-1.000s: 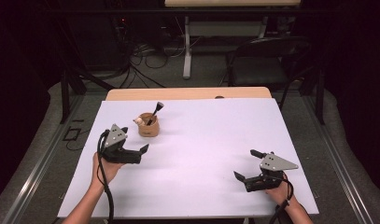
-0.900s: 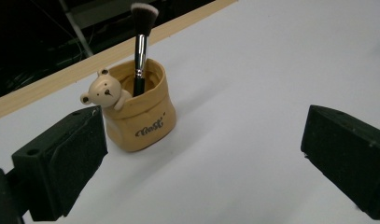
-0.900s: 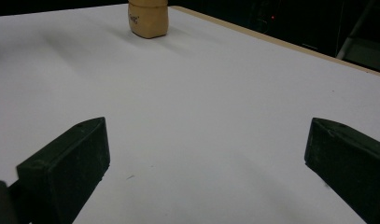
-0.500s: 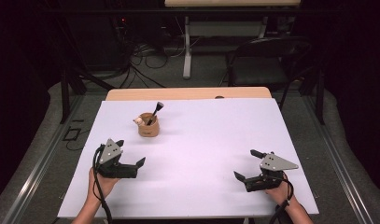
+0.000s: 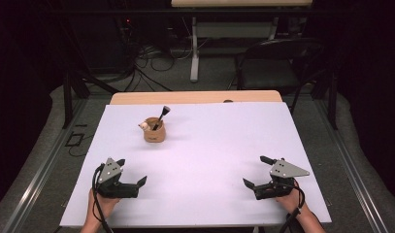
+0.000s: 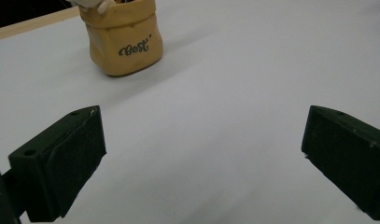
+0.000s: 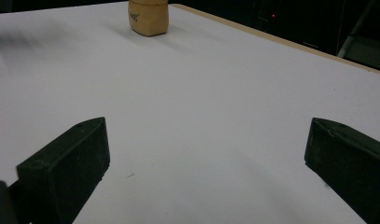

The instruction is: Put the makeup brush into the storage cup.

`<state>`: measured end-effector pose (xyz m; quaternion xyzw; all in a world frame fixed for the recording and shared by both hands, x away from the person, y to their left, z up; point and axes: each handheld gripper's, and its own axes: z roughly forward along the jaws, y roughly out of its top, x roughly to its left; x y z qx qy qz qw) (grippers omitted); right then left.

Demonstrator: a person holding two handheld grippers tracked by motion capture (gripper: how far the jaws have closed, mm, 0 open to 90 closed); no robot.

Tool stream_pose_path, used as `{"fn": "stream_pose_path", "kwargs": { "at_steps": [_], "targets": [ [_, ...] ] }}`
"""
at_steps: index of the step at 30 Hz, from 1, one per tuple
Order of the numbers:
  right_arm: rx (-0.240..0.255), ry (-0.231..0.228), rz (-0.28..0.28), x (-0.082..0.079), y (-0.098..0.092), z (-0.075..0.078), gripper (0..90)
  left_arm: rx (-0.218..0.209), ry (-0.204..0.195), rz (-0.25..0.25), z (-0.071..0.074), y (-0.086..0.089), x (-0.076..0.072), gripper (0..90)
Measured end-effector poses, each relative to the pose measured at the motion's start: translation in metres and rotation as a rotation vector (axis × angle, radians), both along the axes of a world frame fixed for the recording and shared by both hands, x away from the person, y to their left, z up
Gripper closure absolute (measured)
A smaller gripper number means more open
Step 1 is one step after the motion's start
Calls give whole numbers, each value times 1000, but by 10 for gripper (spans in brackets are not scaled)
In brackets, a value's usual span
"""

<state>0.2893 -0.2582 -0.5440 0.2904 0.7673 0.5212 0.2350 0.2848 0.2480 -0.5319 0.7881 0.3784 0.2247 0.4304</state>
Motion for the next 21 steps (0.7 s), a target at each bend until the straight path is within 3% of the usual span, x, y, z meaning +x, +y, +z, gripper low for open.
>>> {"fn": "stream_pose_path", "kwargs": {
  "at_steps": [11,14,17,21],
  "targets": [
    [-5,7,3,-1,0,0,0,-16,30,12,-21,4,-11,0],
    [15,-9,1,0,2,-1,0,-15,11,8,-23,5,-13,0],
    [-8,7,12,0,2,0,0,-3,-21,-8,-26,9,-11,0],
    [-11,7,18,0,4,-1,0,-2,-17,-10,-29,12,-5,0]
  ]
}}
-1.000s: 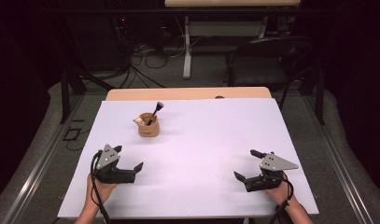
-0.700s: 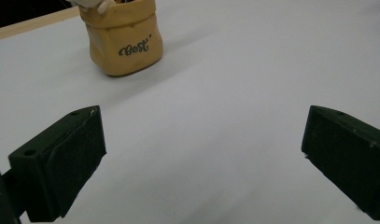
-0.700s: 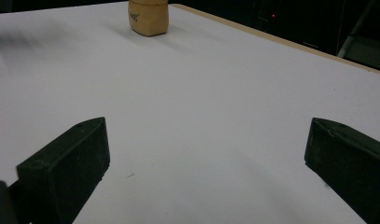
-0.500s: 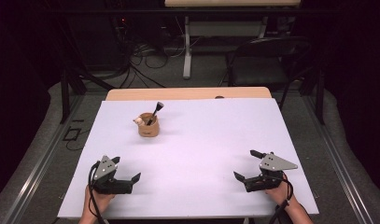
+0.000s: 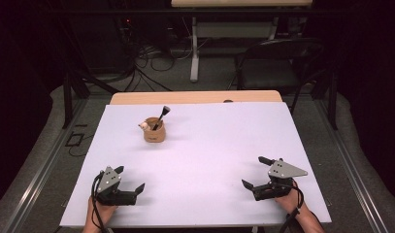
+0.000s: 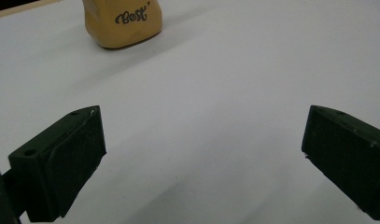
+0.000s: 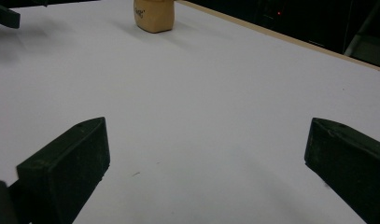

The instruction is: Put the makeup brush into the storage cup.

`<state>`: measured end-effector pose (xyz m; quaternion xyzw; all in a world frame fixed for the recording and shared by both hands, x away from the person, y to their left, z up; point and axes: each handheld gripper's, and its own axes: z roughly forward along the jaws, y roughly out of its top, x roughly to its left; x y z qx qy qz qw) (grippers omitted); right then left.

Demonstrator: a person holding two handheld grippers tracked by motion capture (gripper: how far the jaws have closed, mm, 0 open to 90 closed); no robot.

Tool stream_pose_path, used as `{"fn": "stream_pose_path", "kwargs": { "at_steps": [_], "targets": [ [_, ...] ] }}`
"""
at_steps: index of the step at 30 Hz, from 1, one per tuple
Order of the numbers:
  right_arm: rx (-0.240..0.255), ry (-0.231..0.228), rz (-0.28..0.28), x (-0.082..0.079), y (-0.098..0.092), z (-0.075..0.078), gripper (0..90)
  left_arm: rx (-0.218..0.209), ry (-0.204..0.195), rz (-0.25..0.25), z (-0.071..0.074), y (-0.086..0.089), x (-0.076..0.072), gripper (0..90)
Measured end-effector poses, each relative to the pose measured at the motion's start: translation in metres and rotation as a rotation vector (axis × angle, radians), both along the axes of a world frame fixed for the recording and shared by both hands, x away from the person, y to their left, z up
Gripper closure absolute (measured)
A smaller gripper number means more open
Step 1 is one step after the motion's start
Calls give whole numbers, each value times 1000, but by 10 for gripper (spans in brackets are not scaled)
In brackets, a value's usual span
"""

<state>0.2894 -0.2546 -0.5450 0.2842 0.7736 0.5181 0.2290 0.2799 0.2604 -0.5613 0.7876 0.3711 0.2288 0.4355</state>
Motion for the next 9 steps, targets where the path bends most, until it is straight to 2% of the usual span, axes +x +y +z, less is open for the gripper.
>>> {"fn": "stream_pose_path", "kwargs": {
  "at_steps": [5,9],
  "targets": [
    [1,10,1,0,0,0,0,-13,-18,4,-2,2,2,0],
    [0,12,4,0,0,-1,0,-1,-16,8,-2,4,2,0]
  ]
}}
